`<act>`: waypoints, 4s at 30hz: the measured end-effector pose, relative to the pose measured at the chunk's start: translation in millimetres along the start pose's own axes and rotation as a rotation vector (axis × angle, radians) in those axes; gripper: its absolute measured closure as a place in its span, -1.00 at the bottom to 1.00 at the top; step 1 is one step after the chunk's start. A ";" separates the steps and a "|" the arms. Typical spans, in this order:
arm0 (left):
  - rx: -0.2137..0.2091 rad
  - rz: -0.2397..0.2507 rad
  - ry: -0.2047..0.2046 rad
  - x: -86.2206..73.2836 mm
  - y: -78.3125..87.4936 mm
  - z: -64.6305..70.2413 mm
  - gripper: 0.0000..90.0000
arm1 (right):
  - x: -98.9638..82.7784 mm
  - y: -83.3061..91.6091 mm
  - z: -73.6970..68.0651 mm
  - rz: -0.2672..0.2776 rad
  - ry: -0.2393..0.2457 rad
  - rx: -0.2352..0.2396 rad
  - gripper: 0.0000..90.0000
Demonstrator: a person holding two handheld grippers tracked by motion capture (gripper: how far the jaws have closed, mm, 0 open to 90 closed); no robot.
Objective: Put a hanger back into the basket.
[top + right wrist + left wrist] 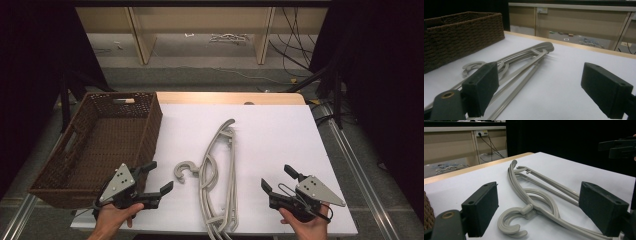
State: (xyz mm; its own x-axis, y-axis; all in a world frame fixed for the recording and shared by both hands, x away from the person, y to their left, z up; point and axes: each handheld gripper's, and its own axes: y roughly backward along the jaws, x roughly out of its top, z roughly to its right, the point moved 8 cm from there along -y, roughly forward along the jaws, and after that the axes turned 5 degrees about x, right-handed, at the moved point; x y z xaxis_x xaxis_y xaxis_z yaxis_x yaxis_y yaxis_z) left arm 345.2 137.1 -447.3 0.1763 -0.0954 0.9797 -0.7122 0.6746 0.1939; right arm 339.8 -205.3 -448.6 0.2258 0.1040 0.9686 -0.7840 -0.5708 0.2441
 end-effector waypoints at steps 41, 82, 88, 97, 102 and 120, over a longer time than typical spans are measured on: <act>-0.181 -0.502 0.282 -56.9 -83.9 35.7 -0.19 | -3.9 -2.7 0.0 -0.021 -0.014 0.017 -0.64; -0.192 -0.572 0.530 -69.8 -102.9 30.0 0.57 | -5.8 -2.6 -1.9 -0.054 -0.002 0.034 -0.61; -0.175 -0.494 0.610 -59.0 -101.8 21.9 0.65 | -5.7 -3.1 -2.1 -0.051 -0.002 0.036 -0.61; -0.186 -0.439 0.625 -43.4 -102.0 20.5 0.75 | -6.0 -3.7 -2.3 -0.052 -0.004 0.035 -0.61; -0.193 -0.427 0.556 -33.8 -104.1 24.4 0.77 | -6.0 -4.5 -2.6 -0.048 -0.001 0.035 -0.61; -0.214 -0.393 0.414 -8.1 -104.5 33.6 0.77 | -5.4 -5.8 -4.4 -0.034 -0.007 0.050 -0.60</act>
State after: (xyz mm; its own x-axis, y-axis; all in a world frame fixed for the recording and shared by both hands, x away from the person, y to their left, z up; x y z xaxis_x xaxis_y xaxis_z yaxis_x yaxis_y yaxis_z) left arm 395.3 42.8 -473.8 0.6784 -0.1031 0.7274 -0.3955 0.7831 0.4799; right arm 340.6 -199.0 -455.1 0.2556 0.1186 0.9595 -0.7457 -0.6074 0.2737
